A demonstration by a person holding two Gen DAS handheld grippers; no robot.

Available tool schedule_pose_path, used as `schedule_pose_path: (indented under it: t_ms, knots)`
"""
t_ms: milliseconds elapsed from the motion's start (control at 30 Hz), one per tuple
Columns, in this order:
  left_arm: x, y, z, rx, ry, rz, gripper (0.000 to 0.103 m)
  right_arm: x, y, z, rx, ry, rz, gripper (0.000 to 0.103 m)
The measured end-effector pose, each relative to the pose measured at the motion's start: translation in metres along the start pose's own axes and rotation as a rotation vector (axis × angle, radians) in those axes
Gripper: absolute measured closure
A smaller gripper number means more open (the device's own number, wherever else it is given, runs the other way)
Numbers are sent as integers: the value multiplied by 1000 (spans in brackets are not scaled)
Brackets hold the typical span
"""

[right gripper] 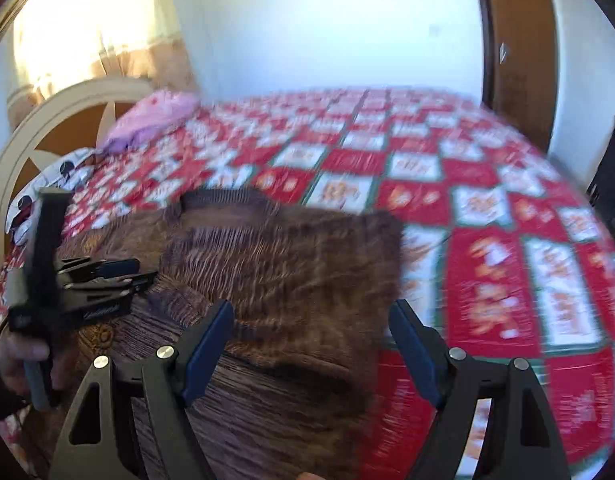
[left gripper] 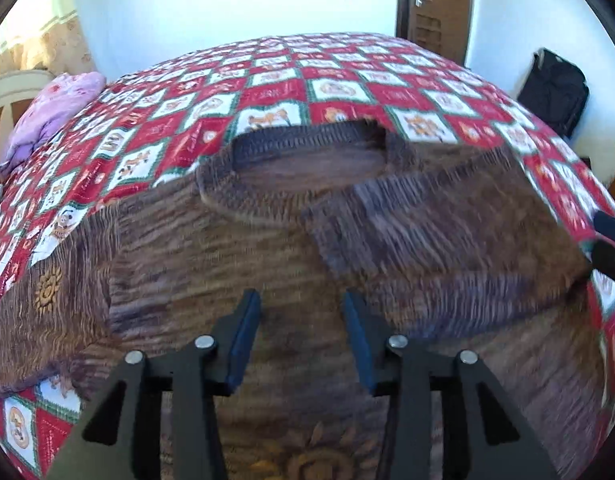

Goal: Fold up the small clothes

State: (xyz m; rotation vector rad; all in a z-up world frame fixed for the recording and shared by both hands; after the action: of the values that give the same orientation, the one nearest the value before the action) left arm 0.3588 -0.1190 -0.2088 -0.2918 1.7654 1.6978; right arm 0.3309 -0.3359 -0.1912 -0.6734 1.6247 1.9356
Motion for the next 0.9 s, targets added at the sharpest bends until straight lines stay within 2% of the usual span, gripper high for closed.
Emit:
schedule_pose_path:
  t_ms: [100, 167, 233, 267, 333, 400, 433, 500, 567, 600, 667, 767, 900]
  knots:
    - [8, 5, 4, 17, -5, 15, 57, 31, -20, 5, 4, -19, 96, 22]
    - [11, 10, 6, 24, -14, 20, 57, 45, -10, 10, 59, 56, 74, 22]
    - [3, 21, 7, 35, -1, -32, 57, 51, -1, 15, 110, 125, 71, 22]
    - [-6, 29, 7, 41, 12, -78, 54, 48, 3, 16, 102, 124, 61, 22]
    - [-23, 34, 2, 55, 28, -125, 29, 32, 11, 25, 29, 92, 24, 22]
    - [-38, 29, -9, 72, 25, -143, 24, 14, 11, 36, -40, 78, 3, 22]
    - [-43, 22, -16, 65, 7, -136, 24, 6, 8, 43, -74, 76, -7, 22]
    - [-41, -2, -25, 35, -46, -70, 24, -7, -2, 57, -126, 90, -17, 22]
    - [-27, -21, -23, 10, -68, -1, 24, -8, -17, 67, -157, 103, 16, 22]
    - [-19, -22, -20, 19, -67, 19, 24, -7, -21, 68, -156, 105, 33, 22]
    - [-7, -12, -11, 58, -37, 11, 24, 5, -24, 70, -127, 119, 71, 22]
    - [13, 3, -5, 85, -58, 24, 23, 27, -12, 63, -92, 138, 110, 22]
    - [17, 12, -3, 86, -75, 16, 20, 41, 9, 32, -43, 85, 131, 22]
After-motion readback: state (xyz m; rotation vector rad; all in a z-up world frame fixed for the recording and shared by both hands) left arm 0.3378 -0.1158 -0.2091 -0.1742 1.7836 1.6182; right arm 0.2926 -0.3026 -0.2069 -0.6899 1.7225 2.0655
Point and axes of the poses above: each gripper's, at about its wrist camera, not at the fingertips, and y roughly against the way its jaws point, z to its left, x to its underside, the point moved 9 cm from there along -y, roughly the way its jaws point, and after that the axes turned 2 degrees about -x, right-handed, at the moved point
